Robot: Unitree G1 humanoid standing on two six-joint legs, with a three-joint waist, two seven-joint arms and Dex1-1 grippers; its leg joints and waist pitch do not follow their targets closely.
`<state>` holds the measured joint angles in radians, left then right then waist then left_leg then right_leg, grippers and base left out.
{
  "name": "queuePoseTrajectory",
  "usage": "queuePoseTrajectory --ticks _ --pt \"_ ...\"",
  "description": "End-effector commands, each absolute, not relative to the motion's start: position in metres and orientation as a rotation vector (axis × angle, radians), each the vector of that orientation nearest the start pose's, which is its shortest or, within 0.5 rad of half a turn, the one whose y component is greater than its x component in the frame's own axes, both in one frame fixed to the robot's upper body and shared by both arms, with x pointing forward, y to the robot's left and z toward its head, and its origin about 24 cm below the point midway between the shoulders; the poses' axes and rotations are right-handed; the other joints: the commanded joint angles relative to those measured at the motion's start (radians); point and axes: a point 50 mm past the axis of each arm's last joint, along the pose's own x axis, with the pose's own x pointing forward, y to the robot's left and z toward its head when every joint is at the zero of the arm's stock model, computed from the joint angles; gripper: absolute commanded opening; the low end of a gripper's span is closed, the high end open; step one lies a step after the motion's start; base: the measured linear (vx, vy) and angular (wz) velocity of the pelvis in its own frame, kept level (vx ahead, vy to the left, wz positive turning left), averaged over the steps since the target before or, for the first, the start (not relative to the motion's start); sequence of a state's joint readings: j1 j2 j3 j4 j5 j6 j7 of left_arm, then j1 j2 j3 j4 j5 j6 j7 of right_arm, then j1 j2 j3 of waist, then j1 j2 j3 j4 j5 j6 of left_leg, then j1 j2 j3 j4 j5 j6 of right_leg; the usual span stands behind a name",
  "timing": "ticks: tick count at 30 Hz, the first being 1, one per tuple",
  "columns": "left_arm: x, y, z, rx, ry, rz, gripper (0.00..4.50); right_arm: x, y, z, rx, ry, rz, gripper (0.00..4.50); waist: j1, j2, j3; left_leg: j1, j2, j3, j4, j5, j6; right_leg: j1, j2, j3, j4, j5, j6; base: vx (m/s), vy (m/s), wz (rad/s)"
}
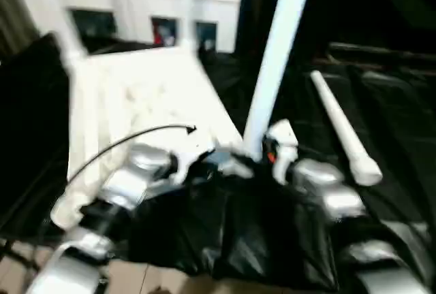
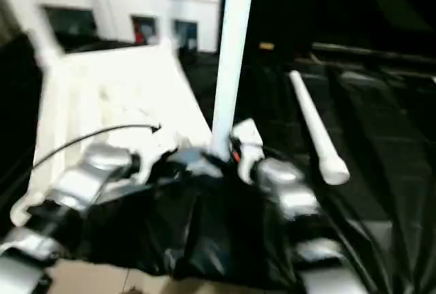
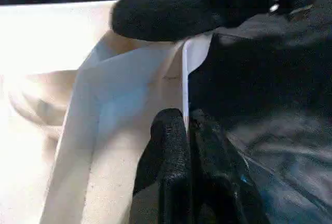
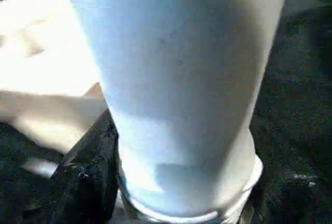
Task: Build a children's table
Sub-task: Rotate leg to tighten
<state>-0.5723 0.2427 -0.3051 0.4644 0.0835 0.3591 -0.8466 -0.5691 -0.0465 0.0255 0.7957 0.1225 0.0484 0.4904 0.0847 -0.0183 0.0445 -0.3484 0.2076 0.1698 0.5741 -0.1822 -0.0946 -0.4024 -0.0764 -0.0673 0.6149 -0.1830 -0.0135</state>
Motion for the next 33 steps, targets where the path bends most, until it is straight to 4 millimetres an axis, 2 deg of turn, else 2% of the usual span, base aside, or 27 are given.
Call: queuePoseTrajectory --ticks 1,5,6,8,11,14,16,17,19,20,22,23,24,25,28,31,33 --pt "0.318 0.068 0.06 0.387 0.355 -1.129 0.0 0.324 -0.081 -0.005 0.089 0.408 0.574 2.82 0.005 0.007 -0.054 -0.004 0.016 -0.008 -0.071 -0.258 -0.014 0.045 -0.066 0.041 -0.095 -0.376 -0.142 0.0 0.0 0.0" --pt "0.315 0.067 0.056 0.376 0.359 -1.133 0.0 0.324 -0.074 -0.002 0.142 0.378 0.603 2.82 0.003 0.01 -0.054 -0.003 0.017 -0.006 -0.072 -0.271 -0.002 0.044 -0.061 0.042 -0.091 -0.317 -0.16 0.0 0.0 0.0" --pt "0.315 0.067 0.056 0.374 0.357 -1.132 0.0 0.325 -0.074 0.0 0.161 0.37 0.61 3.38 0.003 0.013 -0.054 -0.004 0.017 -0.006 -0.073 -0.27 0.0 0.046 -0.061 0.042 -0.089 -0.304 -0.165 0.0 0.0 0.0" --pt "0.316 0.068 0.057 0.365 0.352 -1.133 0.0 0.327 -0.075 0.004 0.199 0.345 0.631 3.52 0.002 0.012 -0.054 -0.001 0.017 -0.004 -0.072 -0.284 0.005 0.045 -0.061 0.043 -0.091 -0.309 -0.169 0.0 0.0 0.0" --pt "0.314 0.07 0.06 0.358 0.339 -1.177 0.0 0.329 -0.079 0.012 0.139 0.299 0.697 3.86 0.007 0.012 -0.055 0.001 0.019 -0.003 -0.071 -0.277 0.013 0.043 -0.063 0.044 -0.092 -0.306 -0.176 0.0 0.0 0.0" --pt "0.309 0.076 0.062 0.358 0.339 -1.26 0.0 0.326 -0.087 0.018 0.073 0.262 0.836 3.95 0.009 0.016 -0.058 -0.002 0.019 -0.001 -0.067 -0.24 0.025 0.048 -0.063 0.044 -0.084 -0.248 -0.193 0.0 0.0 0.0" --pt "0.305 0.085 0.061 0.371 0.355 -1.328 0.0 0.318 -0.096 0.021 0.001 0.251 0.992 3.95 0.011 0.015 -0.06 -0.005 0.019 0.001 -0.063 -0.203 0.047 0.052 -0.058 0.044 -0.076 -0.165 -0.211 0.0 0.0 0.0" --pt "0.305 0.086 0.061 0.373 0.357 -1.331 0.0 0.317 -0.097 0.022 -0.004 0.251 1.0 3.95 0.011 0.017 -0.061 -0.005 0.02 0.001 -0.063 -0.194 0.051 0.052 -0.059 0.044 -0.072 -0.143 -0.218 0.0 0.0 0.0" --pt "0.303 0.094 0.061 0.39 0.369 -1.381 0.0 0.311 -0.105 0.024 -0.049 0.255 1.114 3.95 0.013 0.014 -0.06 -0.006 0.02 0.002 -0.062 -0.177 0.06 0.054 -0.058 0.043 -0.069 -0.114 -0.232 0.0 0.0 0.0" --pt "0.303 0.094 0.061 0.39 0.369 -1.381 0.0 0.311 -0.105 0.024 -0.049 0.255 1.114 3.95 0.016 0.015 -0.06 -0.005 0.019 0.002 -0.061 -0.177 0.064 0.055 -0.058 0.043 -0.07 -0.116 -0.233 0.0 0.0 0.0" --pt "0.301 0.102 0.063 0.39 0.383 -1.429 0.0 0.302 -0.112 0.028 -0.066 0.267 1.24 3.95 0.022 0.016 -0.059 -0.004 0.022 0.004 -0.06 -0.179 0.07 0.054 -0.058 0.043 -0.069 -0.123 -0.234 0.0 0.0 0.0" --pt "0.301 0.105 0.064 0.393 0.388 -1.449 0.0 0.299 -0.115 0.029 -0.076 0.272 1.288 3.95 0.027 0.011 -0.058 -0.004 0.022 0.005 -0.06 -0.178 0.074 0.055 -0.058 0.043 -0.069 -0.134 -0.231 0.0 0.0 0.0" --pt "0.299 0.109 0.065 0.393 0.4 -1.484 0.0 0.293 -0.119 0.029 -0.096 0.284 1.362 3.95 0.032 0.013 -0.057 -0.002 0.025 0.006 -0.06 -0.187 0.075 0.052 -0.059 0.043 -0.071 -0.149 -0.23 0.0 0.0 0.0" --pt "0.299 0.111 0.066 0.393 0.405 -1.502 0.0 0.291 -0.121 0.03 -0.105 0.29 1.398 3.95 0.036 0.011 -0.057 -0.003 0.025 0.007 -0.06 -0.188 0.074 0.051 -0.06 0.044 -0.071 -0.158 -0.23 0.0 0.0 0.0" --pt "0.296 0.116 0.068 0.385 0.429 -1.558 0.0 0.285 -0.125 0.032 -0.114 0.309 1.48 3.95 0.041 0.01 -0.055 -0.001 0.026 0.005 -0.063 -0.202 0.067 0.05 -0.062 0.043 -0.074 -0.192 -0.224 0.0 0.0 0.0" --pt "0.295 0.118 0.068 0.393 0.441 -1.576 0.0 0.282 -0.126 0.032 -0.121 0.325 1.518 3.57 0.047 0.007 -0.054 -0.001 0.027 0.004 -0.064 -0.206 0.059 0.048 -0.064 0.044 -0.075 -0.224 -0.216 0.0 0.0 0.0" --pt "0.296 0.119 0.067 0.398 0.445 -1.575 0.0 0.281 -0.126 0.031 -0.131 0.329 1.529 3.57 0.052 0.008 -0.054 0.0 0.027 0.004 -0.064 -0.204 0.055 0.047 -0.064 0.045 -0.077 -0.23 -0.212 0.0 0.0 0.0"
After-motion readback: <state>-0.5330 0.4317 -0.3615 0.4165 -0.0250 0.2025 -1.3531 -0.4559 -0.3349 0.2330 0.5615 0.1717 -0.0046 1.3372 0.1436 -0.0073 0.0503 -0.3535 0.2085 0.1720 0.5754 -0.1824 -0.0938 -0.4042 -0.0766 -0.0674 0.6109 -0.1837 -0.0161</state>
